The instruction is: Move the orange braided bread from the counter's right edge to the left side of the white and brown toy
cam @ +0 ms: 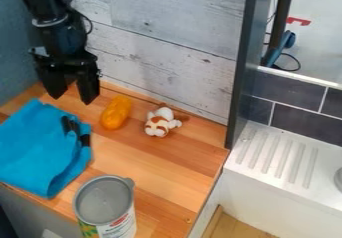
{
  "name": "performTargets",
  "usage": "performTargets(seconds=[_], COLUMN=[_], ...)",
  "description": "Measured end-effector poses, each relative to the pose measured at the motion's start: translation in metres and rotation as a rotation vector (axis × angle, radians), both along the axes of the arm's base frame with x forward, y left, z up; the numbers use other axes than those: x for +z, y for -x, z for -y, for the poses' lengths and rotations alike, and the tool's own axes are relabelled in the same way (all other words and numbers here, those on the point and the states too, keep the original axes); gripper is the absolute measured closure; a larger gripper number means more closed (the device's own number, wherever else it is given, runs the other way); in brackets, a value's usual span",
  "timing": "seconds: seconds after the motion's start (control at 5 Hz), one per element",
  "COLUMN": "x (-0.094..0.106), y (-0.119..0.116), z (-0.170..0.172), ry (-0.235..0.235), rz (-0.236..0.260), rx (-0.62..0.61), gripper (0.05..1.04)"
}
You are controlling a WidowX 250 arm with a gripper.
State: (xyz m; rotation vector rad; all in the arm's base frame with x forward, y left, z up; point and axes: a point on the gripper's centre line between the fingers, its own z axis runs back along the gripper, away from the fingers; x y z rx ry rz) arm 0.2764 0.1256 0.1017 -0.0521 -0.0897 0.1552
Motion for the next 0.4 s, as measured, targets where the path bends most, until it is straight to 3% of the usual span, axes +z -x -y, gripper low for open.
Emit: performTargets(seconds=[0.4], x=[0.023], y=[0.047], z=[0.036], ry=[0.022], rz=[-0.019], rx=[-0.157], gripper=[0.076])
